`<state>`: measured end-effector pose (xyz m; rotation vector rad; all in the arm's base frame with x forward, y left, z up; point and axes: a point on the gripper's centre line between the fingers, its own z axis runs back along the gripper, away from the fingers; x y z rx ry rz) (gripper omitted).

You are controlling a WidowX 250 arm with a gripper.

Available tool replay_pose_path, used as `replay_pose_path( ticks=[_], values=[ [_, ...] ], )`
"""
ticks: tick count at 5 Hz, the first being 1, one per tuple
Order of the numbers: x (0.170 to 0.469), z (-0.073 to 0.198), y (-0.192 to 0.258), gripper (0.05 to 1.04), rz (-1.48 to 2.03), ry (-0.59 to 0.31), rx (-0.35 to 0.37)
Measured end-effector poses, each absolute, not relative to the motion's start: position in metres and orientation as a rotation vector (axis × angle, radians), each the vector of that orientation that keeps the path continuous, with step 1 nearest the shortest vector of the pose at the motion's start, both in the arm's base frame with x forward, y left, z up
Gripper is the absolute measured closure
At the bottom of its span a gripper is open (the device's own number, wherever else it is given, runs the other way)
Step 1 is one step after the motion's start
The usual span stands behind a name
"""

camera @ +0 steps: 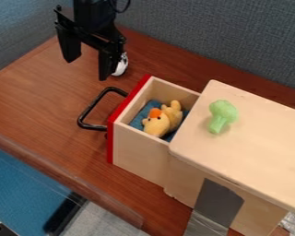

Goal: Pick up the yellow duck from the drawer and put it on the bottom left side of the table

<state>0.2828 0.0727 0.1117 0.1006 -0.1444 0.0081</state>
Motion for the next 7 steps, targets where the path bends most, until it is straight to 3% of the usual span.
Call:
replay_pose_path(
  ticks=[1,4,7],
  values=[
    [0.282,0.104,0.070,0.083,0.007,-0.119,0.089],
    [0.304,0.094,-0.007,0.083,-0.156,-0.115,0.014],
    [0.309,0.072,-0.046,0.085,-0.238,-0.081,0.012]
  ],
)
